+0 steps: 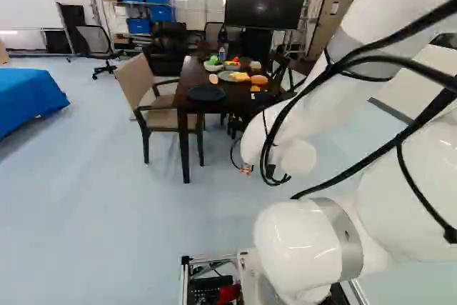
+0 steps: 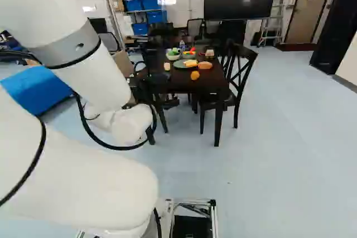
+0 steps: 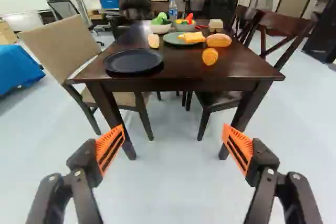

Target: Move the croissant to the empty plate

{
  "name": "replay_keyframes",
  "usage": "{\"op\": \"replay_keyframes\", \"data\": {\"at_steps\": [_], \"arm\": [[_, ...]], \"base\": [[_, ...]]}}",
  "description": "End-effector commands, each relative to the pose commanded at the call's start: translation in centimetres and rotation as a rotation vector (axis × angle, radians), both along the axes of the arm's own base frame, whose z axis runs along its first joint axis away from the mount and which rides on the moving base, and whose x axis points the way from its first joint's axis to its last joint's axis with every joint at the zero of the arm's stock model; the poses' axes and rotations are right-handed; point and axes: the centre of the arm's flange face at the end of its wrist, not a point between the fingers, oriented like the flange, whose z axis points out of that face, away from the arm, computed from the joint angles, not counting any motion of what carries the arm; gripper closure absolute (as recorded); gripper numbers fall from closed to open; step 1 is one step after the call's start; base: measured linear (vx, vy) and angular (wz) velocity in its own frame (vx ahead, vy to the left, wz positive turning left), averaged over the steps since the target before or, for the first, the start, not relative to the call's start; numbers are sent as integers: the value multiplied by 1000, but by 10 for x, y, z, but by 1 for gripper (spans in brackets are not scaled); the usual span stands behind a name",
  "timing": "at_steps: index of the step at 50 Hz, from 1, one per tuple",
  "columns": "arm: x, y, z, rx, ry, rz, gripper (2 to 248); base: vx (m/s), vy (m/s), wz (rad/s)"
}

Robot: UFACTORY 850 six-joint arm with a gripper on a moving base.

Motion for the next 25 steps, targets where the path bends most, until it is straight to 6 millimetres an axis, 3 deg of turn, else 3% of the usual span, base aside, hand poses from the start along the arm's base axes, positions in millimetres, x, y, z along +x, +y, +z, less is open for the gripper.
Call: {"op": "replay_keyframes", "data": {"at_steps": [25], "arm": [[0,0,0,0,0,0,3]], "base": [[0,0,0]]}}
